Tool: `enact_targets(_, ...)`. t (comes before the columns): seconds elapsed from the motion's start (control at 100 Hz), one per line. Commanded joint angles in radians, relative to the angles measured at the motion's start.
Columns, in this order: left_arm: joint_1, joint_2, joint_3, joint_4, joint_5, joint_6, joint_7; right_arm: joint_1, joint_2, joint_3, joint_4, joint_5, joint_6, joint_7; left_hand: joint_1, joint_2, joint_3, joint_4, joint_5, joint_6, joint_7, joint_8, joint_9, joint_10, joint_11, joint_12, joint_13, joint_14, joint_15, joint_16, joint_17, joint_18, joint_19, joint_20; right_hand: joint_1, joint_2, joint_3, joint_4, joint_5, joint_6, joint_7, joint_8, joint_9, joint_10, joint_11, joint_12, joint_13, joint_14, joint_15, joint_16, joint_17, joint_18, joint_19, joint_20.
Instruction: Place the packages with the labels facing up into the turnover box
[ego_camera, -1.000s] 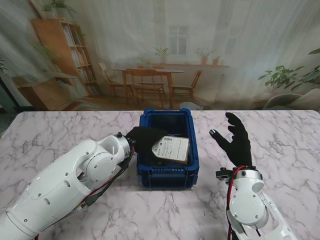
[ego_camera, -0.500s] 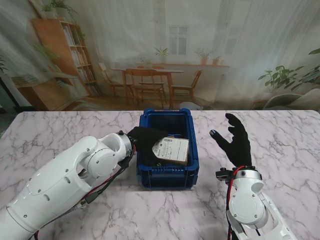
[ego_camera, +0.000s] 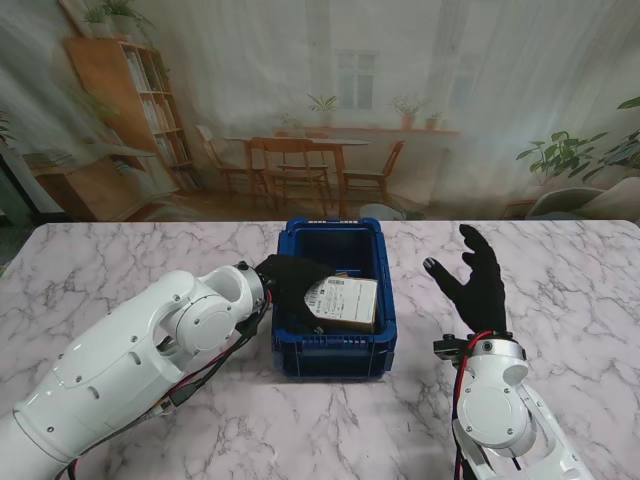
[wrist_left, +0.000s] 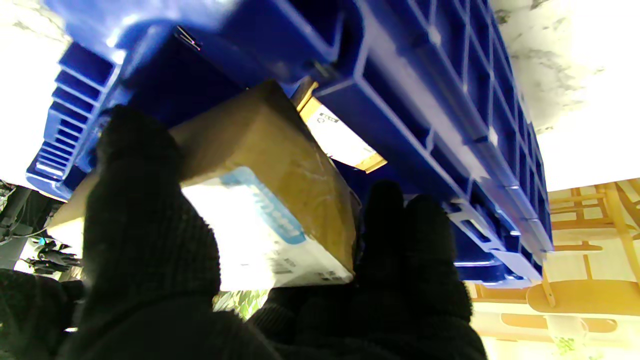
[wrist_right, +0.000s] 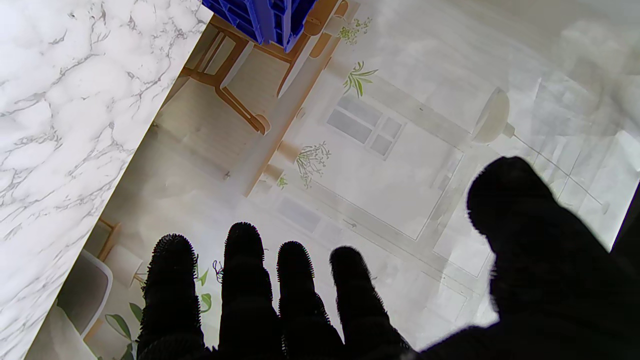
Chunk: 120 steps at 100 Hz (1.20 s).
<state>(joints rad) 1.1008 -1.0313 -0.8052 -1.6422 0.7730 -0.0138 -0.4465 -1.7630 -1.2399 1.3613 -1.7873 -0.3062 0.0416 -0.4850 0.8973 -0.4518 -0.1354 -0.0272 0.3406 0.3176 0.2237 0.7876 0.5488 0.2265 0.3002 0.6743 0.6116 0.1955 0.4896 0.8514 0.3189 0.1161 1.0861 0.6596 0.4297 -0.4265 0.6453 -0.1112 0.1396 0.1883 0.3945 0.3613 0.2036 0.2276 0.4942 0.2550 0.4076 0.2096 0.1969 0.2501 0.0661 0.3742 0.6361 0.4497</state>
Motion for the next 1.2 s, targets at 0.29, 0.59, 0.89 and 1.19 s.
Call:
enact_targets(0.29,-0.022,0.017,0.015,0.014,0.001,-0.004,-0.086,0.004,-0.009,-0.004,0.006,-0.008,0.024,-0.024,-0.217,0.313,0.102,-0.002,-0.173,-0.025,-0.230,-0.412,-0.368,0.064,-0.305,-0.456,-0.272,0.103,-0.298,-0.371,-0.173,0.055,-0.363,-0.127,0.018,0.011,0.047,-0.008,-0.009,0.085,-0.261,0.051,-0.035,0.012,-0.093,-0.034,-0.051,0.002,-0.052,-0.004,-0.025,-0.019,-0.075,0.043)
enact_targets(0.59,-0.038,0.016,0.032,0.031,0.007,-0.006,-0.085,0.005,-0.009,-0.003,0.010,-0.013,0.026,-0.025,-0.241,0.300,0.105,-0.002,-0.208,-0.057,-0.257,-0.566,-0.435,0.052,-0.314,-0.514,-0.295,0.099,-0.291,-0.409,-0.186,0.055,-0.385,-0.128,0.024,0.012,0.049,-0.008,0.009,0.071,-0.299,0.071,-0.036,0.011,-0.105,-0.040,-0.056,0.002,-0.055,-0.005,-0.026,-0.016,-0.092,0.043)
enact_targets(0.89,-0.037,0.014,0.033,0.036,0.005,-0.007,-0.073,0.007,-0.009,-0.004,0.011,-0.014,0.028,-0.024,-0.256,0.307,0.104,-0.003,-0.206,-0.080,-0.264,-0.666,-0.457,0.040,-0.315,-0.530,-0.299,0.102,-0.296,-0.413,-0.192,0.061,-0.391,-0.124,0.027,0.012,0.049,-0.007,0.022,0.062,-0.316,0.086,-0.035,0.009,-0.108,-0.042,-0.057,0.001,-0.056,-0.005,-0.022,-0.014,-0.102,0.047)
enact_targets(1.19,0.029,0.015,-0.041,-0.020,0.032,-0.030,-0.055,0.008,-0.005,-0.006,0.011,-0.015,0.040,-0.005,-0.217,0.355,0.105,0.000,-0.204,-0.077,-0.231,-0.634,-0.415,0.042,-0.308,-0.515,-0.289,0.112,-0.293,-0.412,-0.185,0.068,-0.384,-0.113,0.023,0.018,0.036,-0.006,0.031,0.037,-0.319,0.108,-0.036,0.009,-0.123,-0.048,-0.062,-0.001,-0.062,-0.005,-0.023,-0.020,-0.110,0.055)
